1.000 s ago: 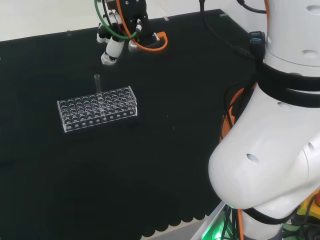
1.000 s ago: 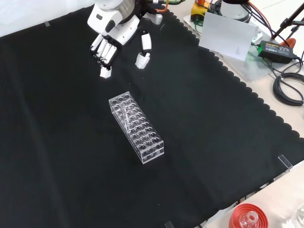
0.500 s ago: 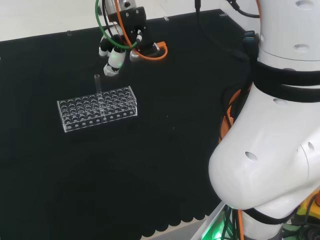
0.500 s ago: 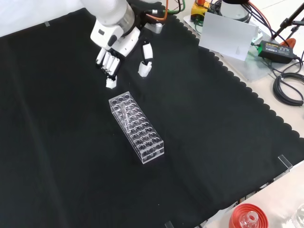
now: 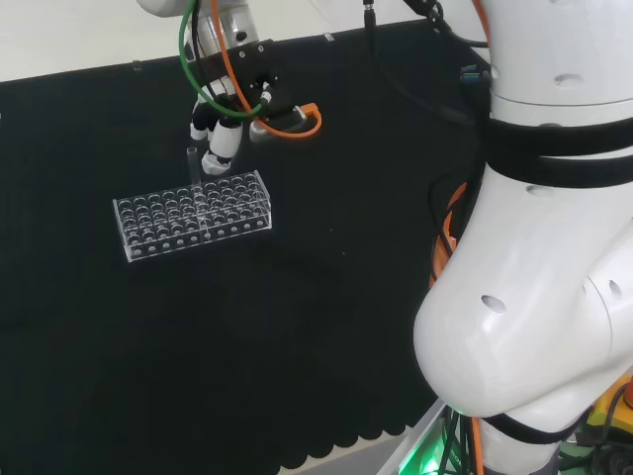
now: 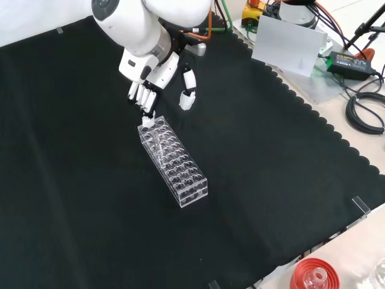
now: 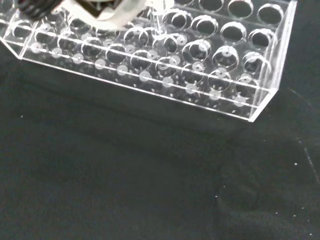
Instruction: Pick up the test tube.
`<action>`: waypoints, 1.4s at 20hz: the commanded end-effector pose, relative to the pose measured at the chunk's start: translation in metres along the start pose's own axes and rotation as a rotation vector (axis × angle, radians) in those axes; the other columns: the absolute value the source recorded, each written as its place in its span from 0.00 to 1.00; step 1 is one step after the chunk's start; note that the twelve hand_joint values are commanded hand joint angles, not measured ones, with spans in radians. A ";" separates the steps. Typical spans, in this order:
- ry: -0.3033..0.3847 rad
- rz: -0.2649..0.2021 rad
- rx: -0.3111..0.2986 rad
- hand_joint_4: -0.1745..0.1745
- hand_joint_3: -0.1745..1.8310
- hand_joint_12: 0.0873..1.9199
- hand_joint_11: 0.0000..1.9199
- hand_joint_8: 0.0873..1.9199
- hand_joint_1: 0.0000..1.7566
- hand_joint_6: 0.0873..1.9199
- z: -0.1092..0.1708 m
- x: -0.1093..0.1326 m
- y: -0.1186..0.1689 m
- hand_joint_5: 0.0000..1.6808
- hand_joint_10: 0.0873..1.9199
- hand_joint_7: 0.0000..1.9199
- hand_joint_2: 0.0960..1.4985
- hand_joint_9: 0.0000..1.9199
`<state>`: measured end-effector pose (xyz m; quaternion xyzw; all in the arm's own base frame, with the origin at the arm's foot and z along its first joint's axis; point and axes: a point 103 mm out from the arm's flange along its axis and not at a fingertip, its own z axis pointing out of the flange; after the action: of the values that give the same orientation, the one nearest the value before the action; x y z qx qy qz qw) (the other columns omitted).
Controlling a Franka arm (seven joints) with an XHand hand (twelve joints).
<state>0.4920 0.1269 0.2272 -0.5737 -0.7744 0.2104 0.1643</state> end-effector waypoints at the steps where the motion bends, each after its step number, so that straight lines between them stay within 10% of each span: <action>1: -0.007 -0.010 0.033 0.25 0.39 0.79 0.11 0.43 0.51 0.13 0.007 0.005 0.013 0.20 0.48 0.22 0.42 0.23; 18: -0.044 -0.022 0.063 0.25 0.40 0.79 0.10 0.43 0.52 0.14 0.006 0.005 0.040 0.20 0.47 0.22 0.41 0.23; 28: 0.047 -0.003 0.033 0.19 0.42 0.77 0.16 0.40 0.56 0.26 0.016 0.007 0.046 0.25 0.44 0.33 0.40 0.30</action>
<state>0.5193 0.1423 0.1937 -0.5634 -0.7725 0.2300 0.1815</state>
